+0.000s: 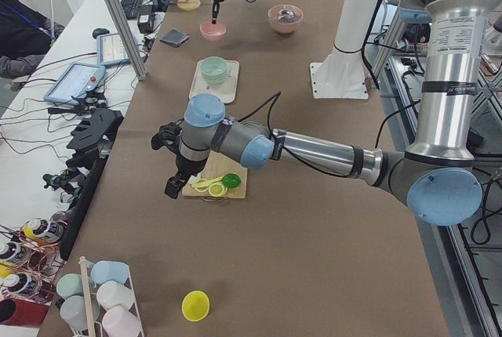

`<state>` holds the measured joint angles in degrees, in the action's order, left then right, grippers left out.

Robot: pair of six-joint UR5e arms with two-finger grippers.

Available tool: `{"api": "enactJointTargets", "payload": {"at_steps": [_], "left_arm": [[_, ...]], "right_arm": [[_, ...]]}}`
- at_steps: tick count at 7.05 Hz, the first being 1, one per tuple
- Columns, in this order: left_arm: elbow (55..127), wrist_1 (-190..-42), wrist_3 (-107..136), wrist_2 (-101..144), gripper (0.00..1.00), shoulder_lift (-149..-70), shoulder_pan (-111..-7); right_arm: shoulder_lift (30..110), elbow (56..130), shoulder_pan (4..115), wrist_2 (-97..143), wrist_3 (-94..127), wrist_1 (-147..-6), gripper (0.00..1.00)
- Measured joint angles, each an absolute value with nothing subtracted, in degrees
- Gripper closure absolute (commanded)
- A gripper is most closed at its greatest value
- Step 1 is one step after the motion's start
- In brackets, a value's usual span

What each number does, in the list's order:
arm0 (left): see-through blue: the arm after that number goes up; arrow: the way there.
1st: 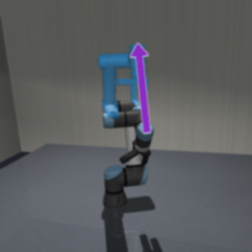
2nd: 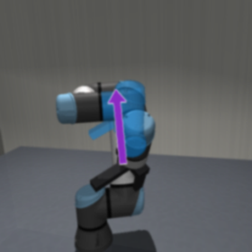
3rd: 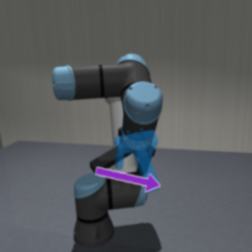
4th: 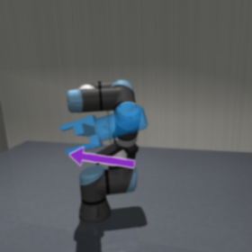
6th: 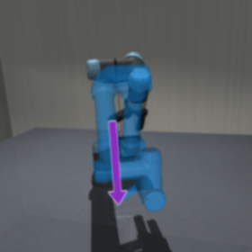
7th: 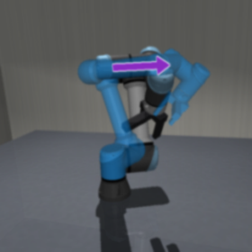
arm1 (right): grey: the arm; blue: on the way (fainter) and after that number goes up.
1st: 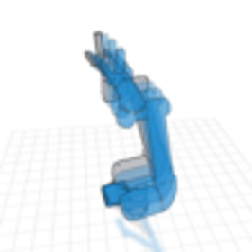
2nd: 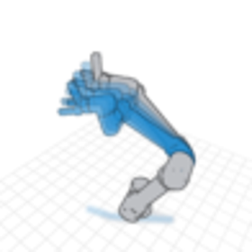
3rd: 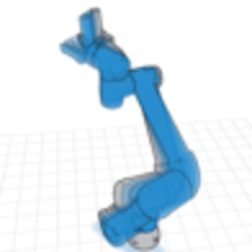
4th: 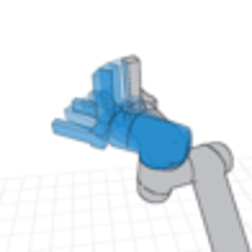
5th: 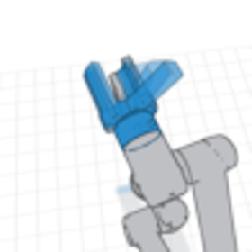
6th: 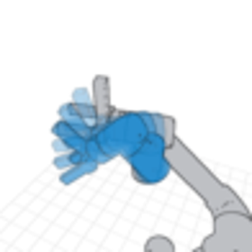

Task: Stack pink bowl on green and place spoon
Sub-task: 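Grasp the pink bowl rim with the right gripper and lift it toward the tray, then lower the pink bowl into the mint-green bowl and open the right gripper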

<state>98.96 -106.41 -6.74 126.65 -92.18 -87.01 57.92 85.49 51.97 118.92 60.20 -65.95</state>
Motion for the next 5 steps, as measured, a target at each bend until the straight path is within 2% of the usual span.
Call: {"api": "enactJointTargets", "payload": {"at_steps": [2, 5], "left_arm": [[98.84, -106.64, -6.63, 126.67, 0.02, -92.18, -87.01], [98.73, -106.70, -6.59, 126.72, 0.02, -92.12, -86.99]], "right_arm": [[47.33, 85.52, 47.86, 116.31, 69.00, -75.65, 1.00], [39.09, 80.75, 41.61, 109.33, 76.45, -78.66, 1.00]]}}
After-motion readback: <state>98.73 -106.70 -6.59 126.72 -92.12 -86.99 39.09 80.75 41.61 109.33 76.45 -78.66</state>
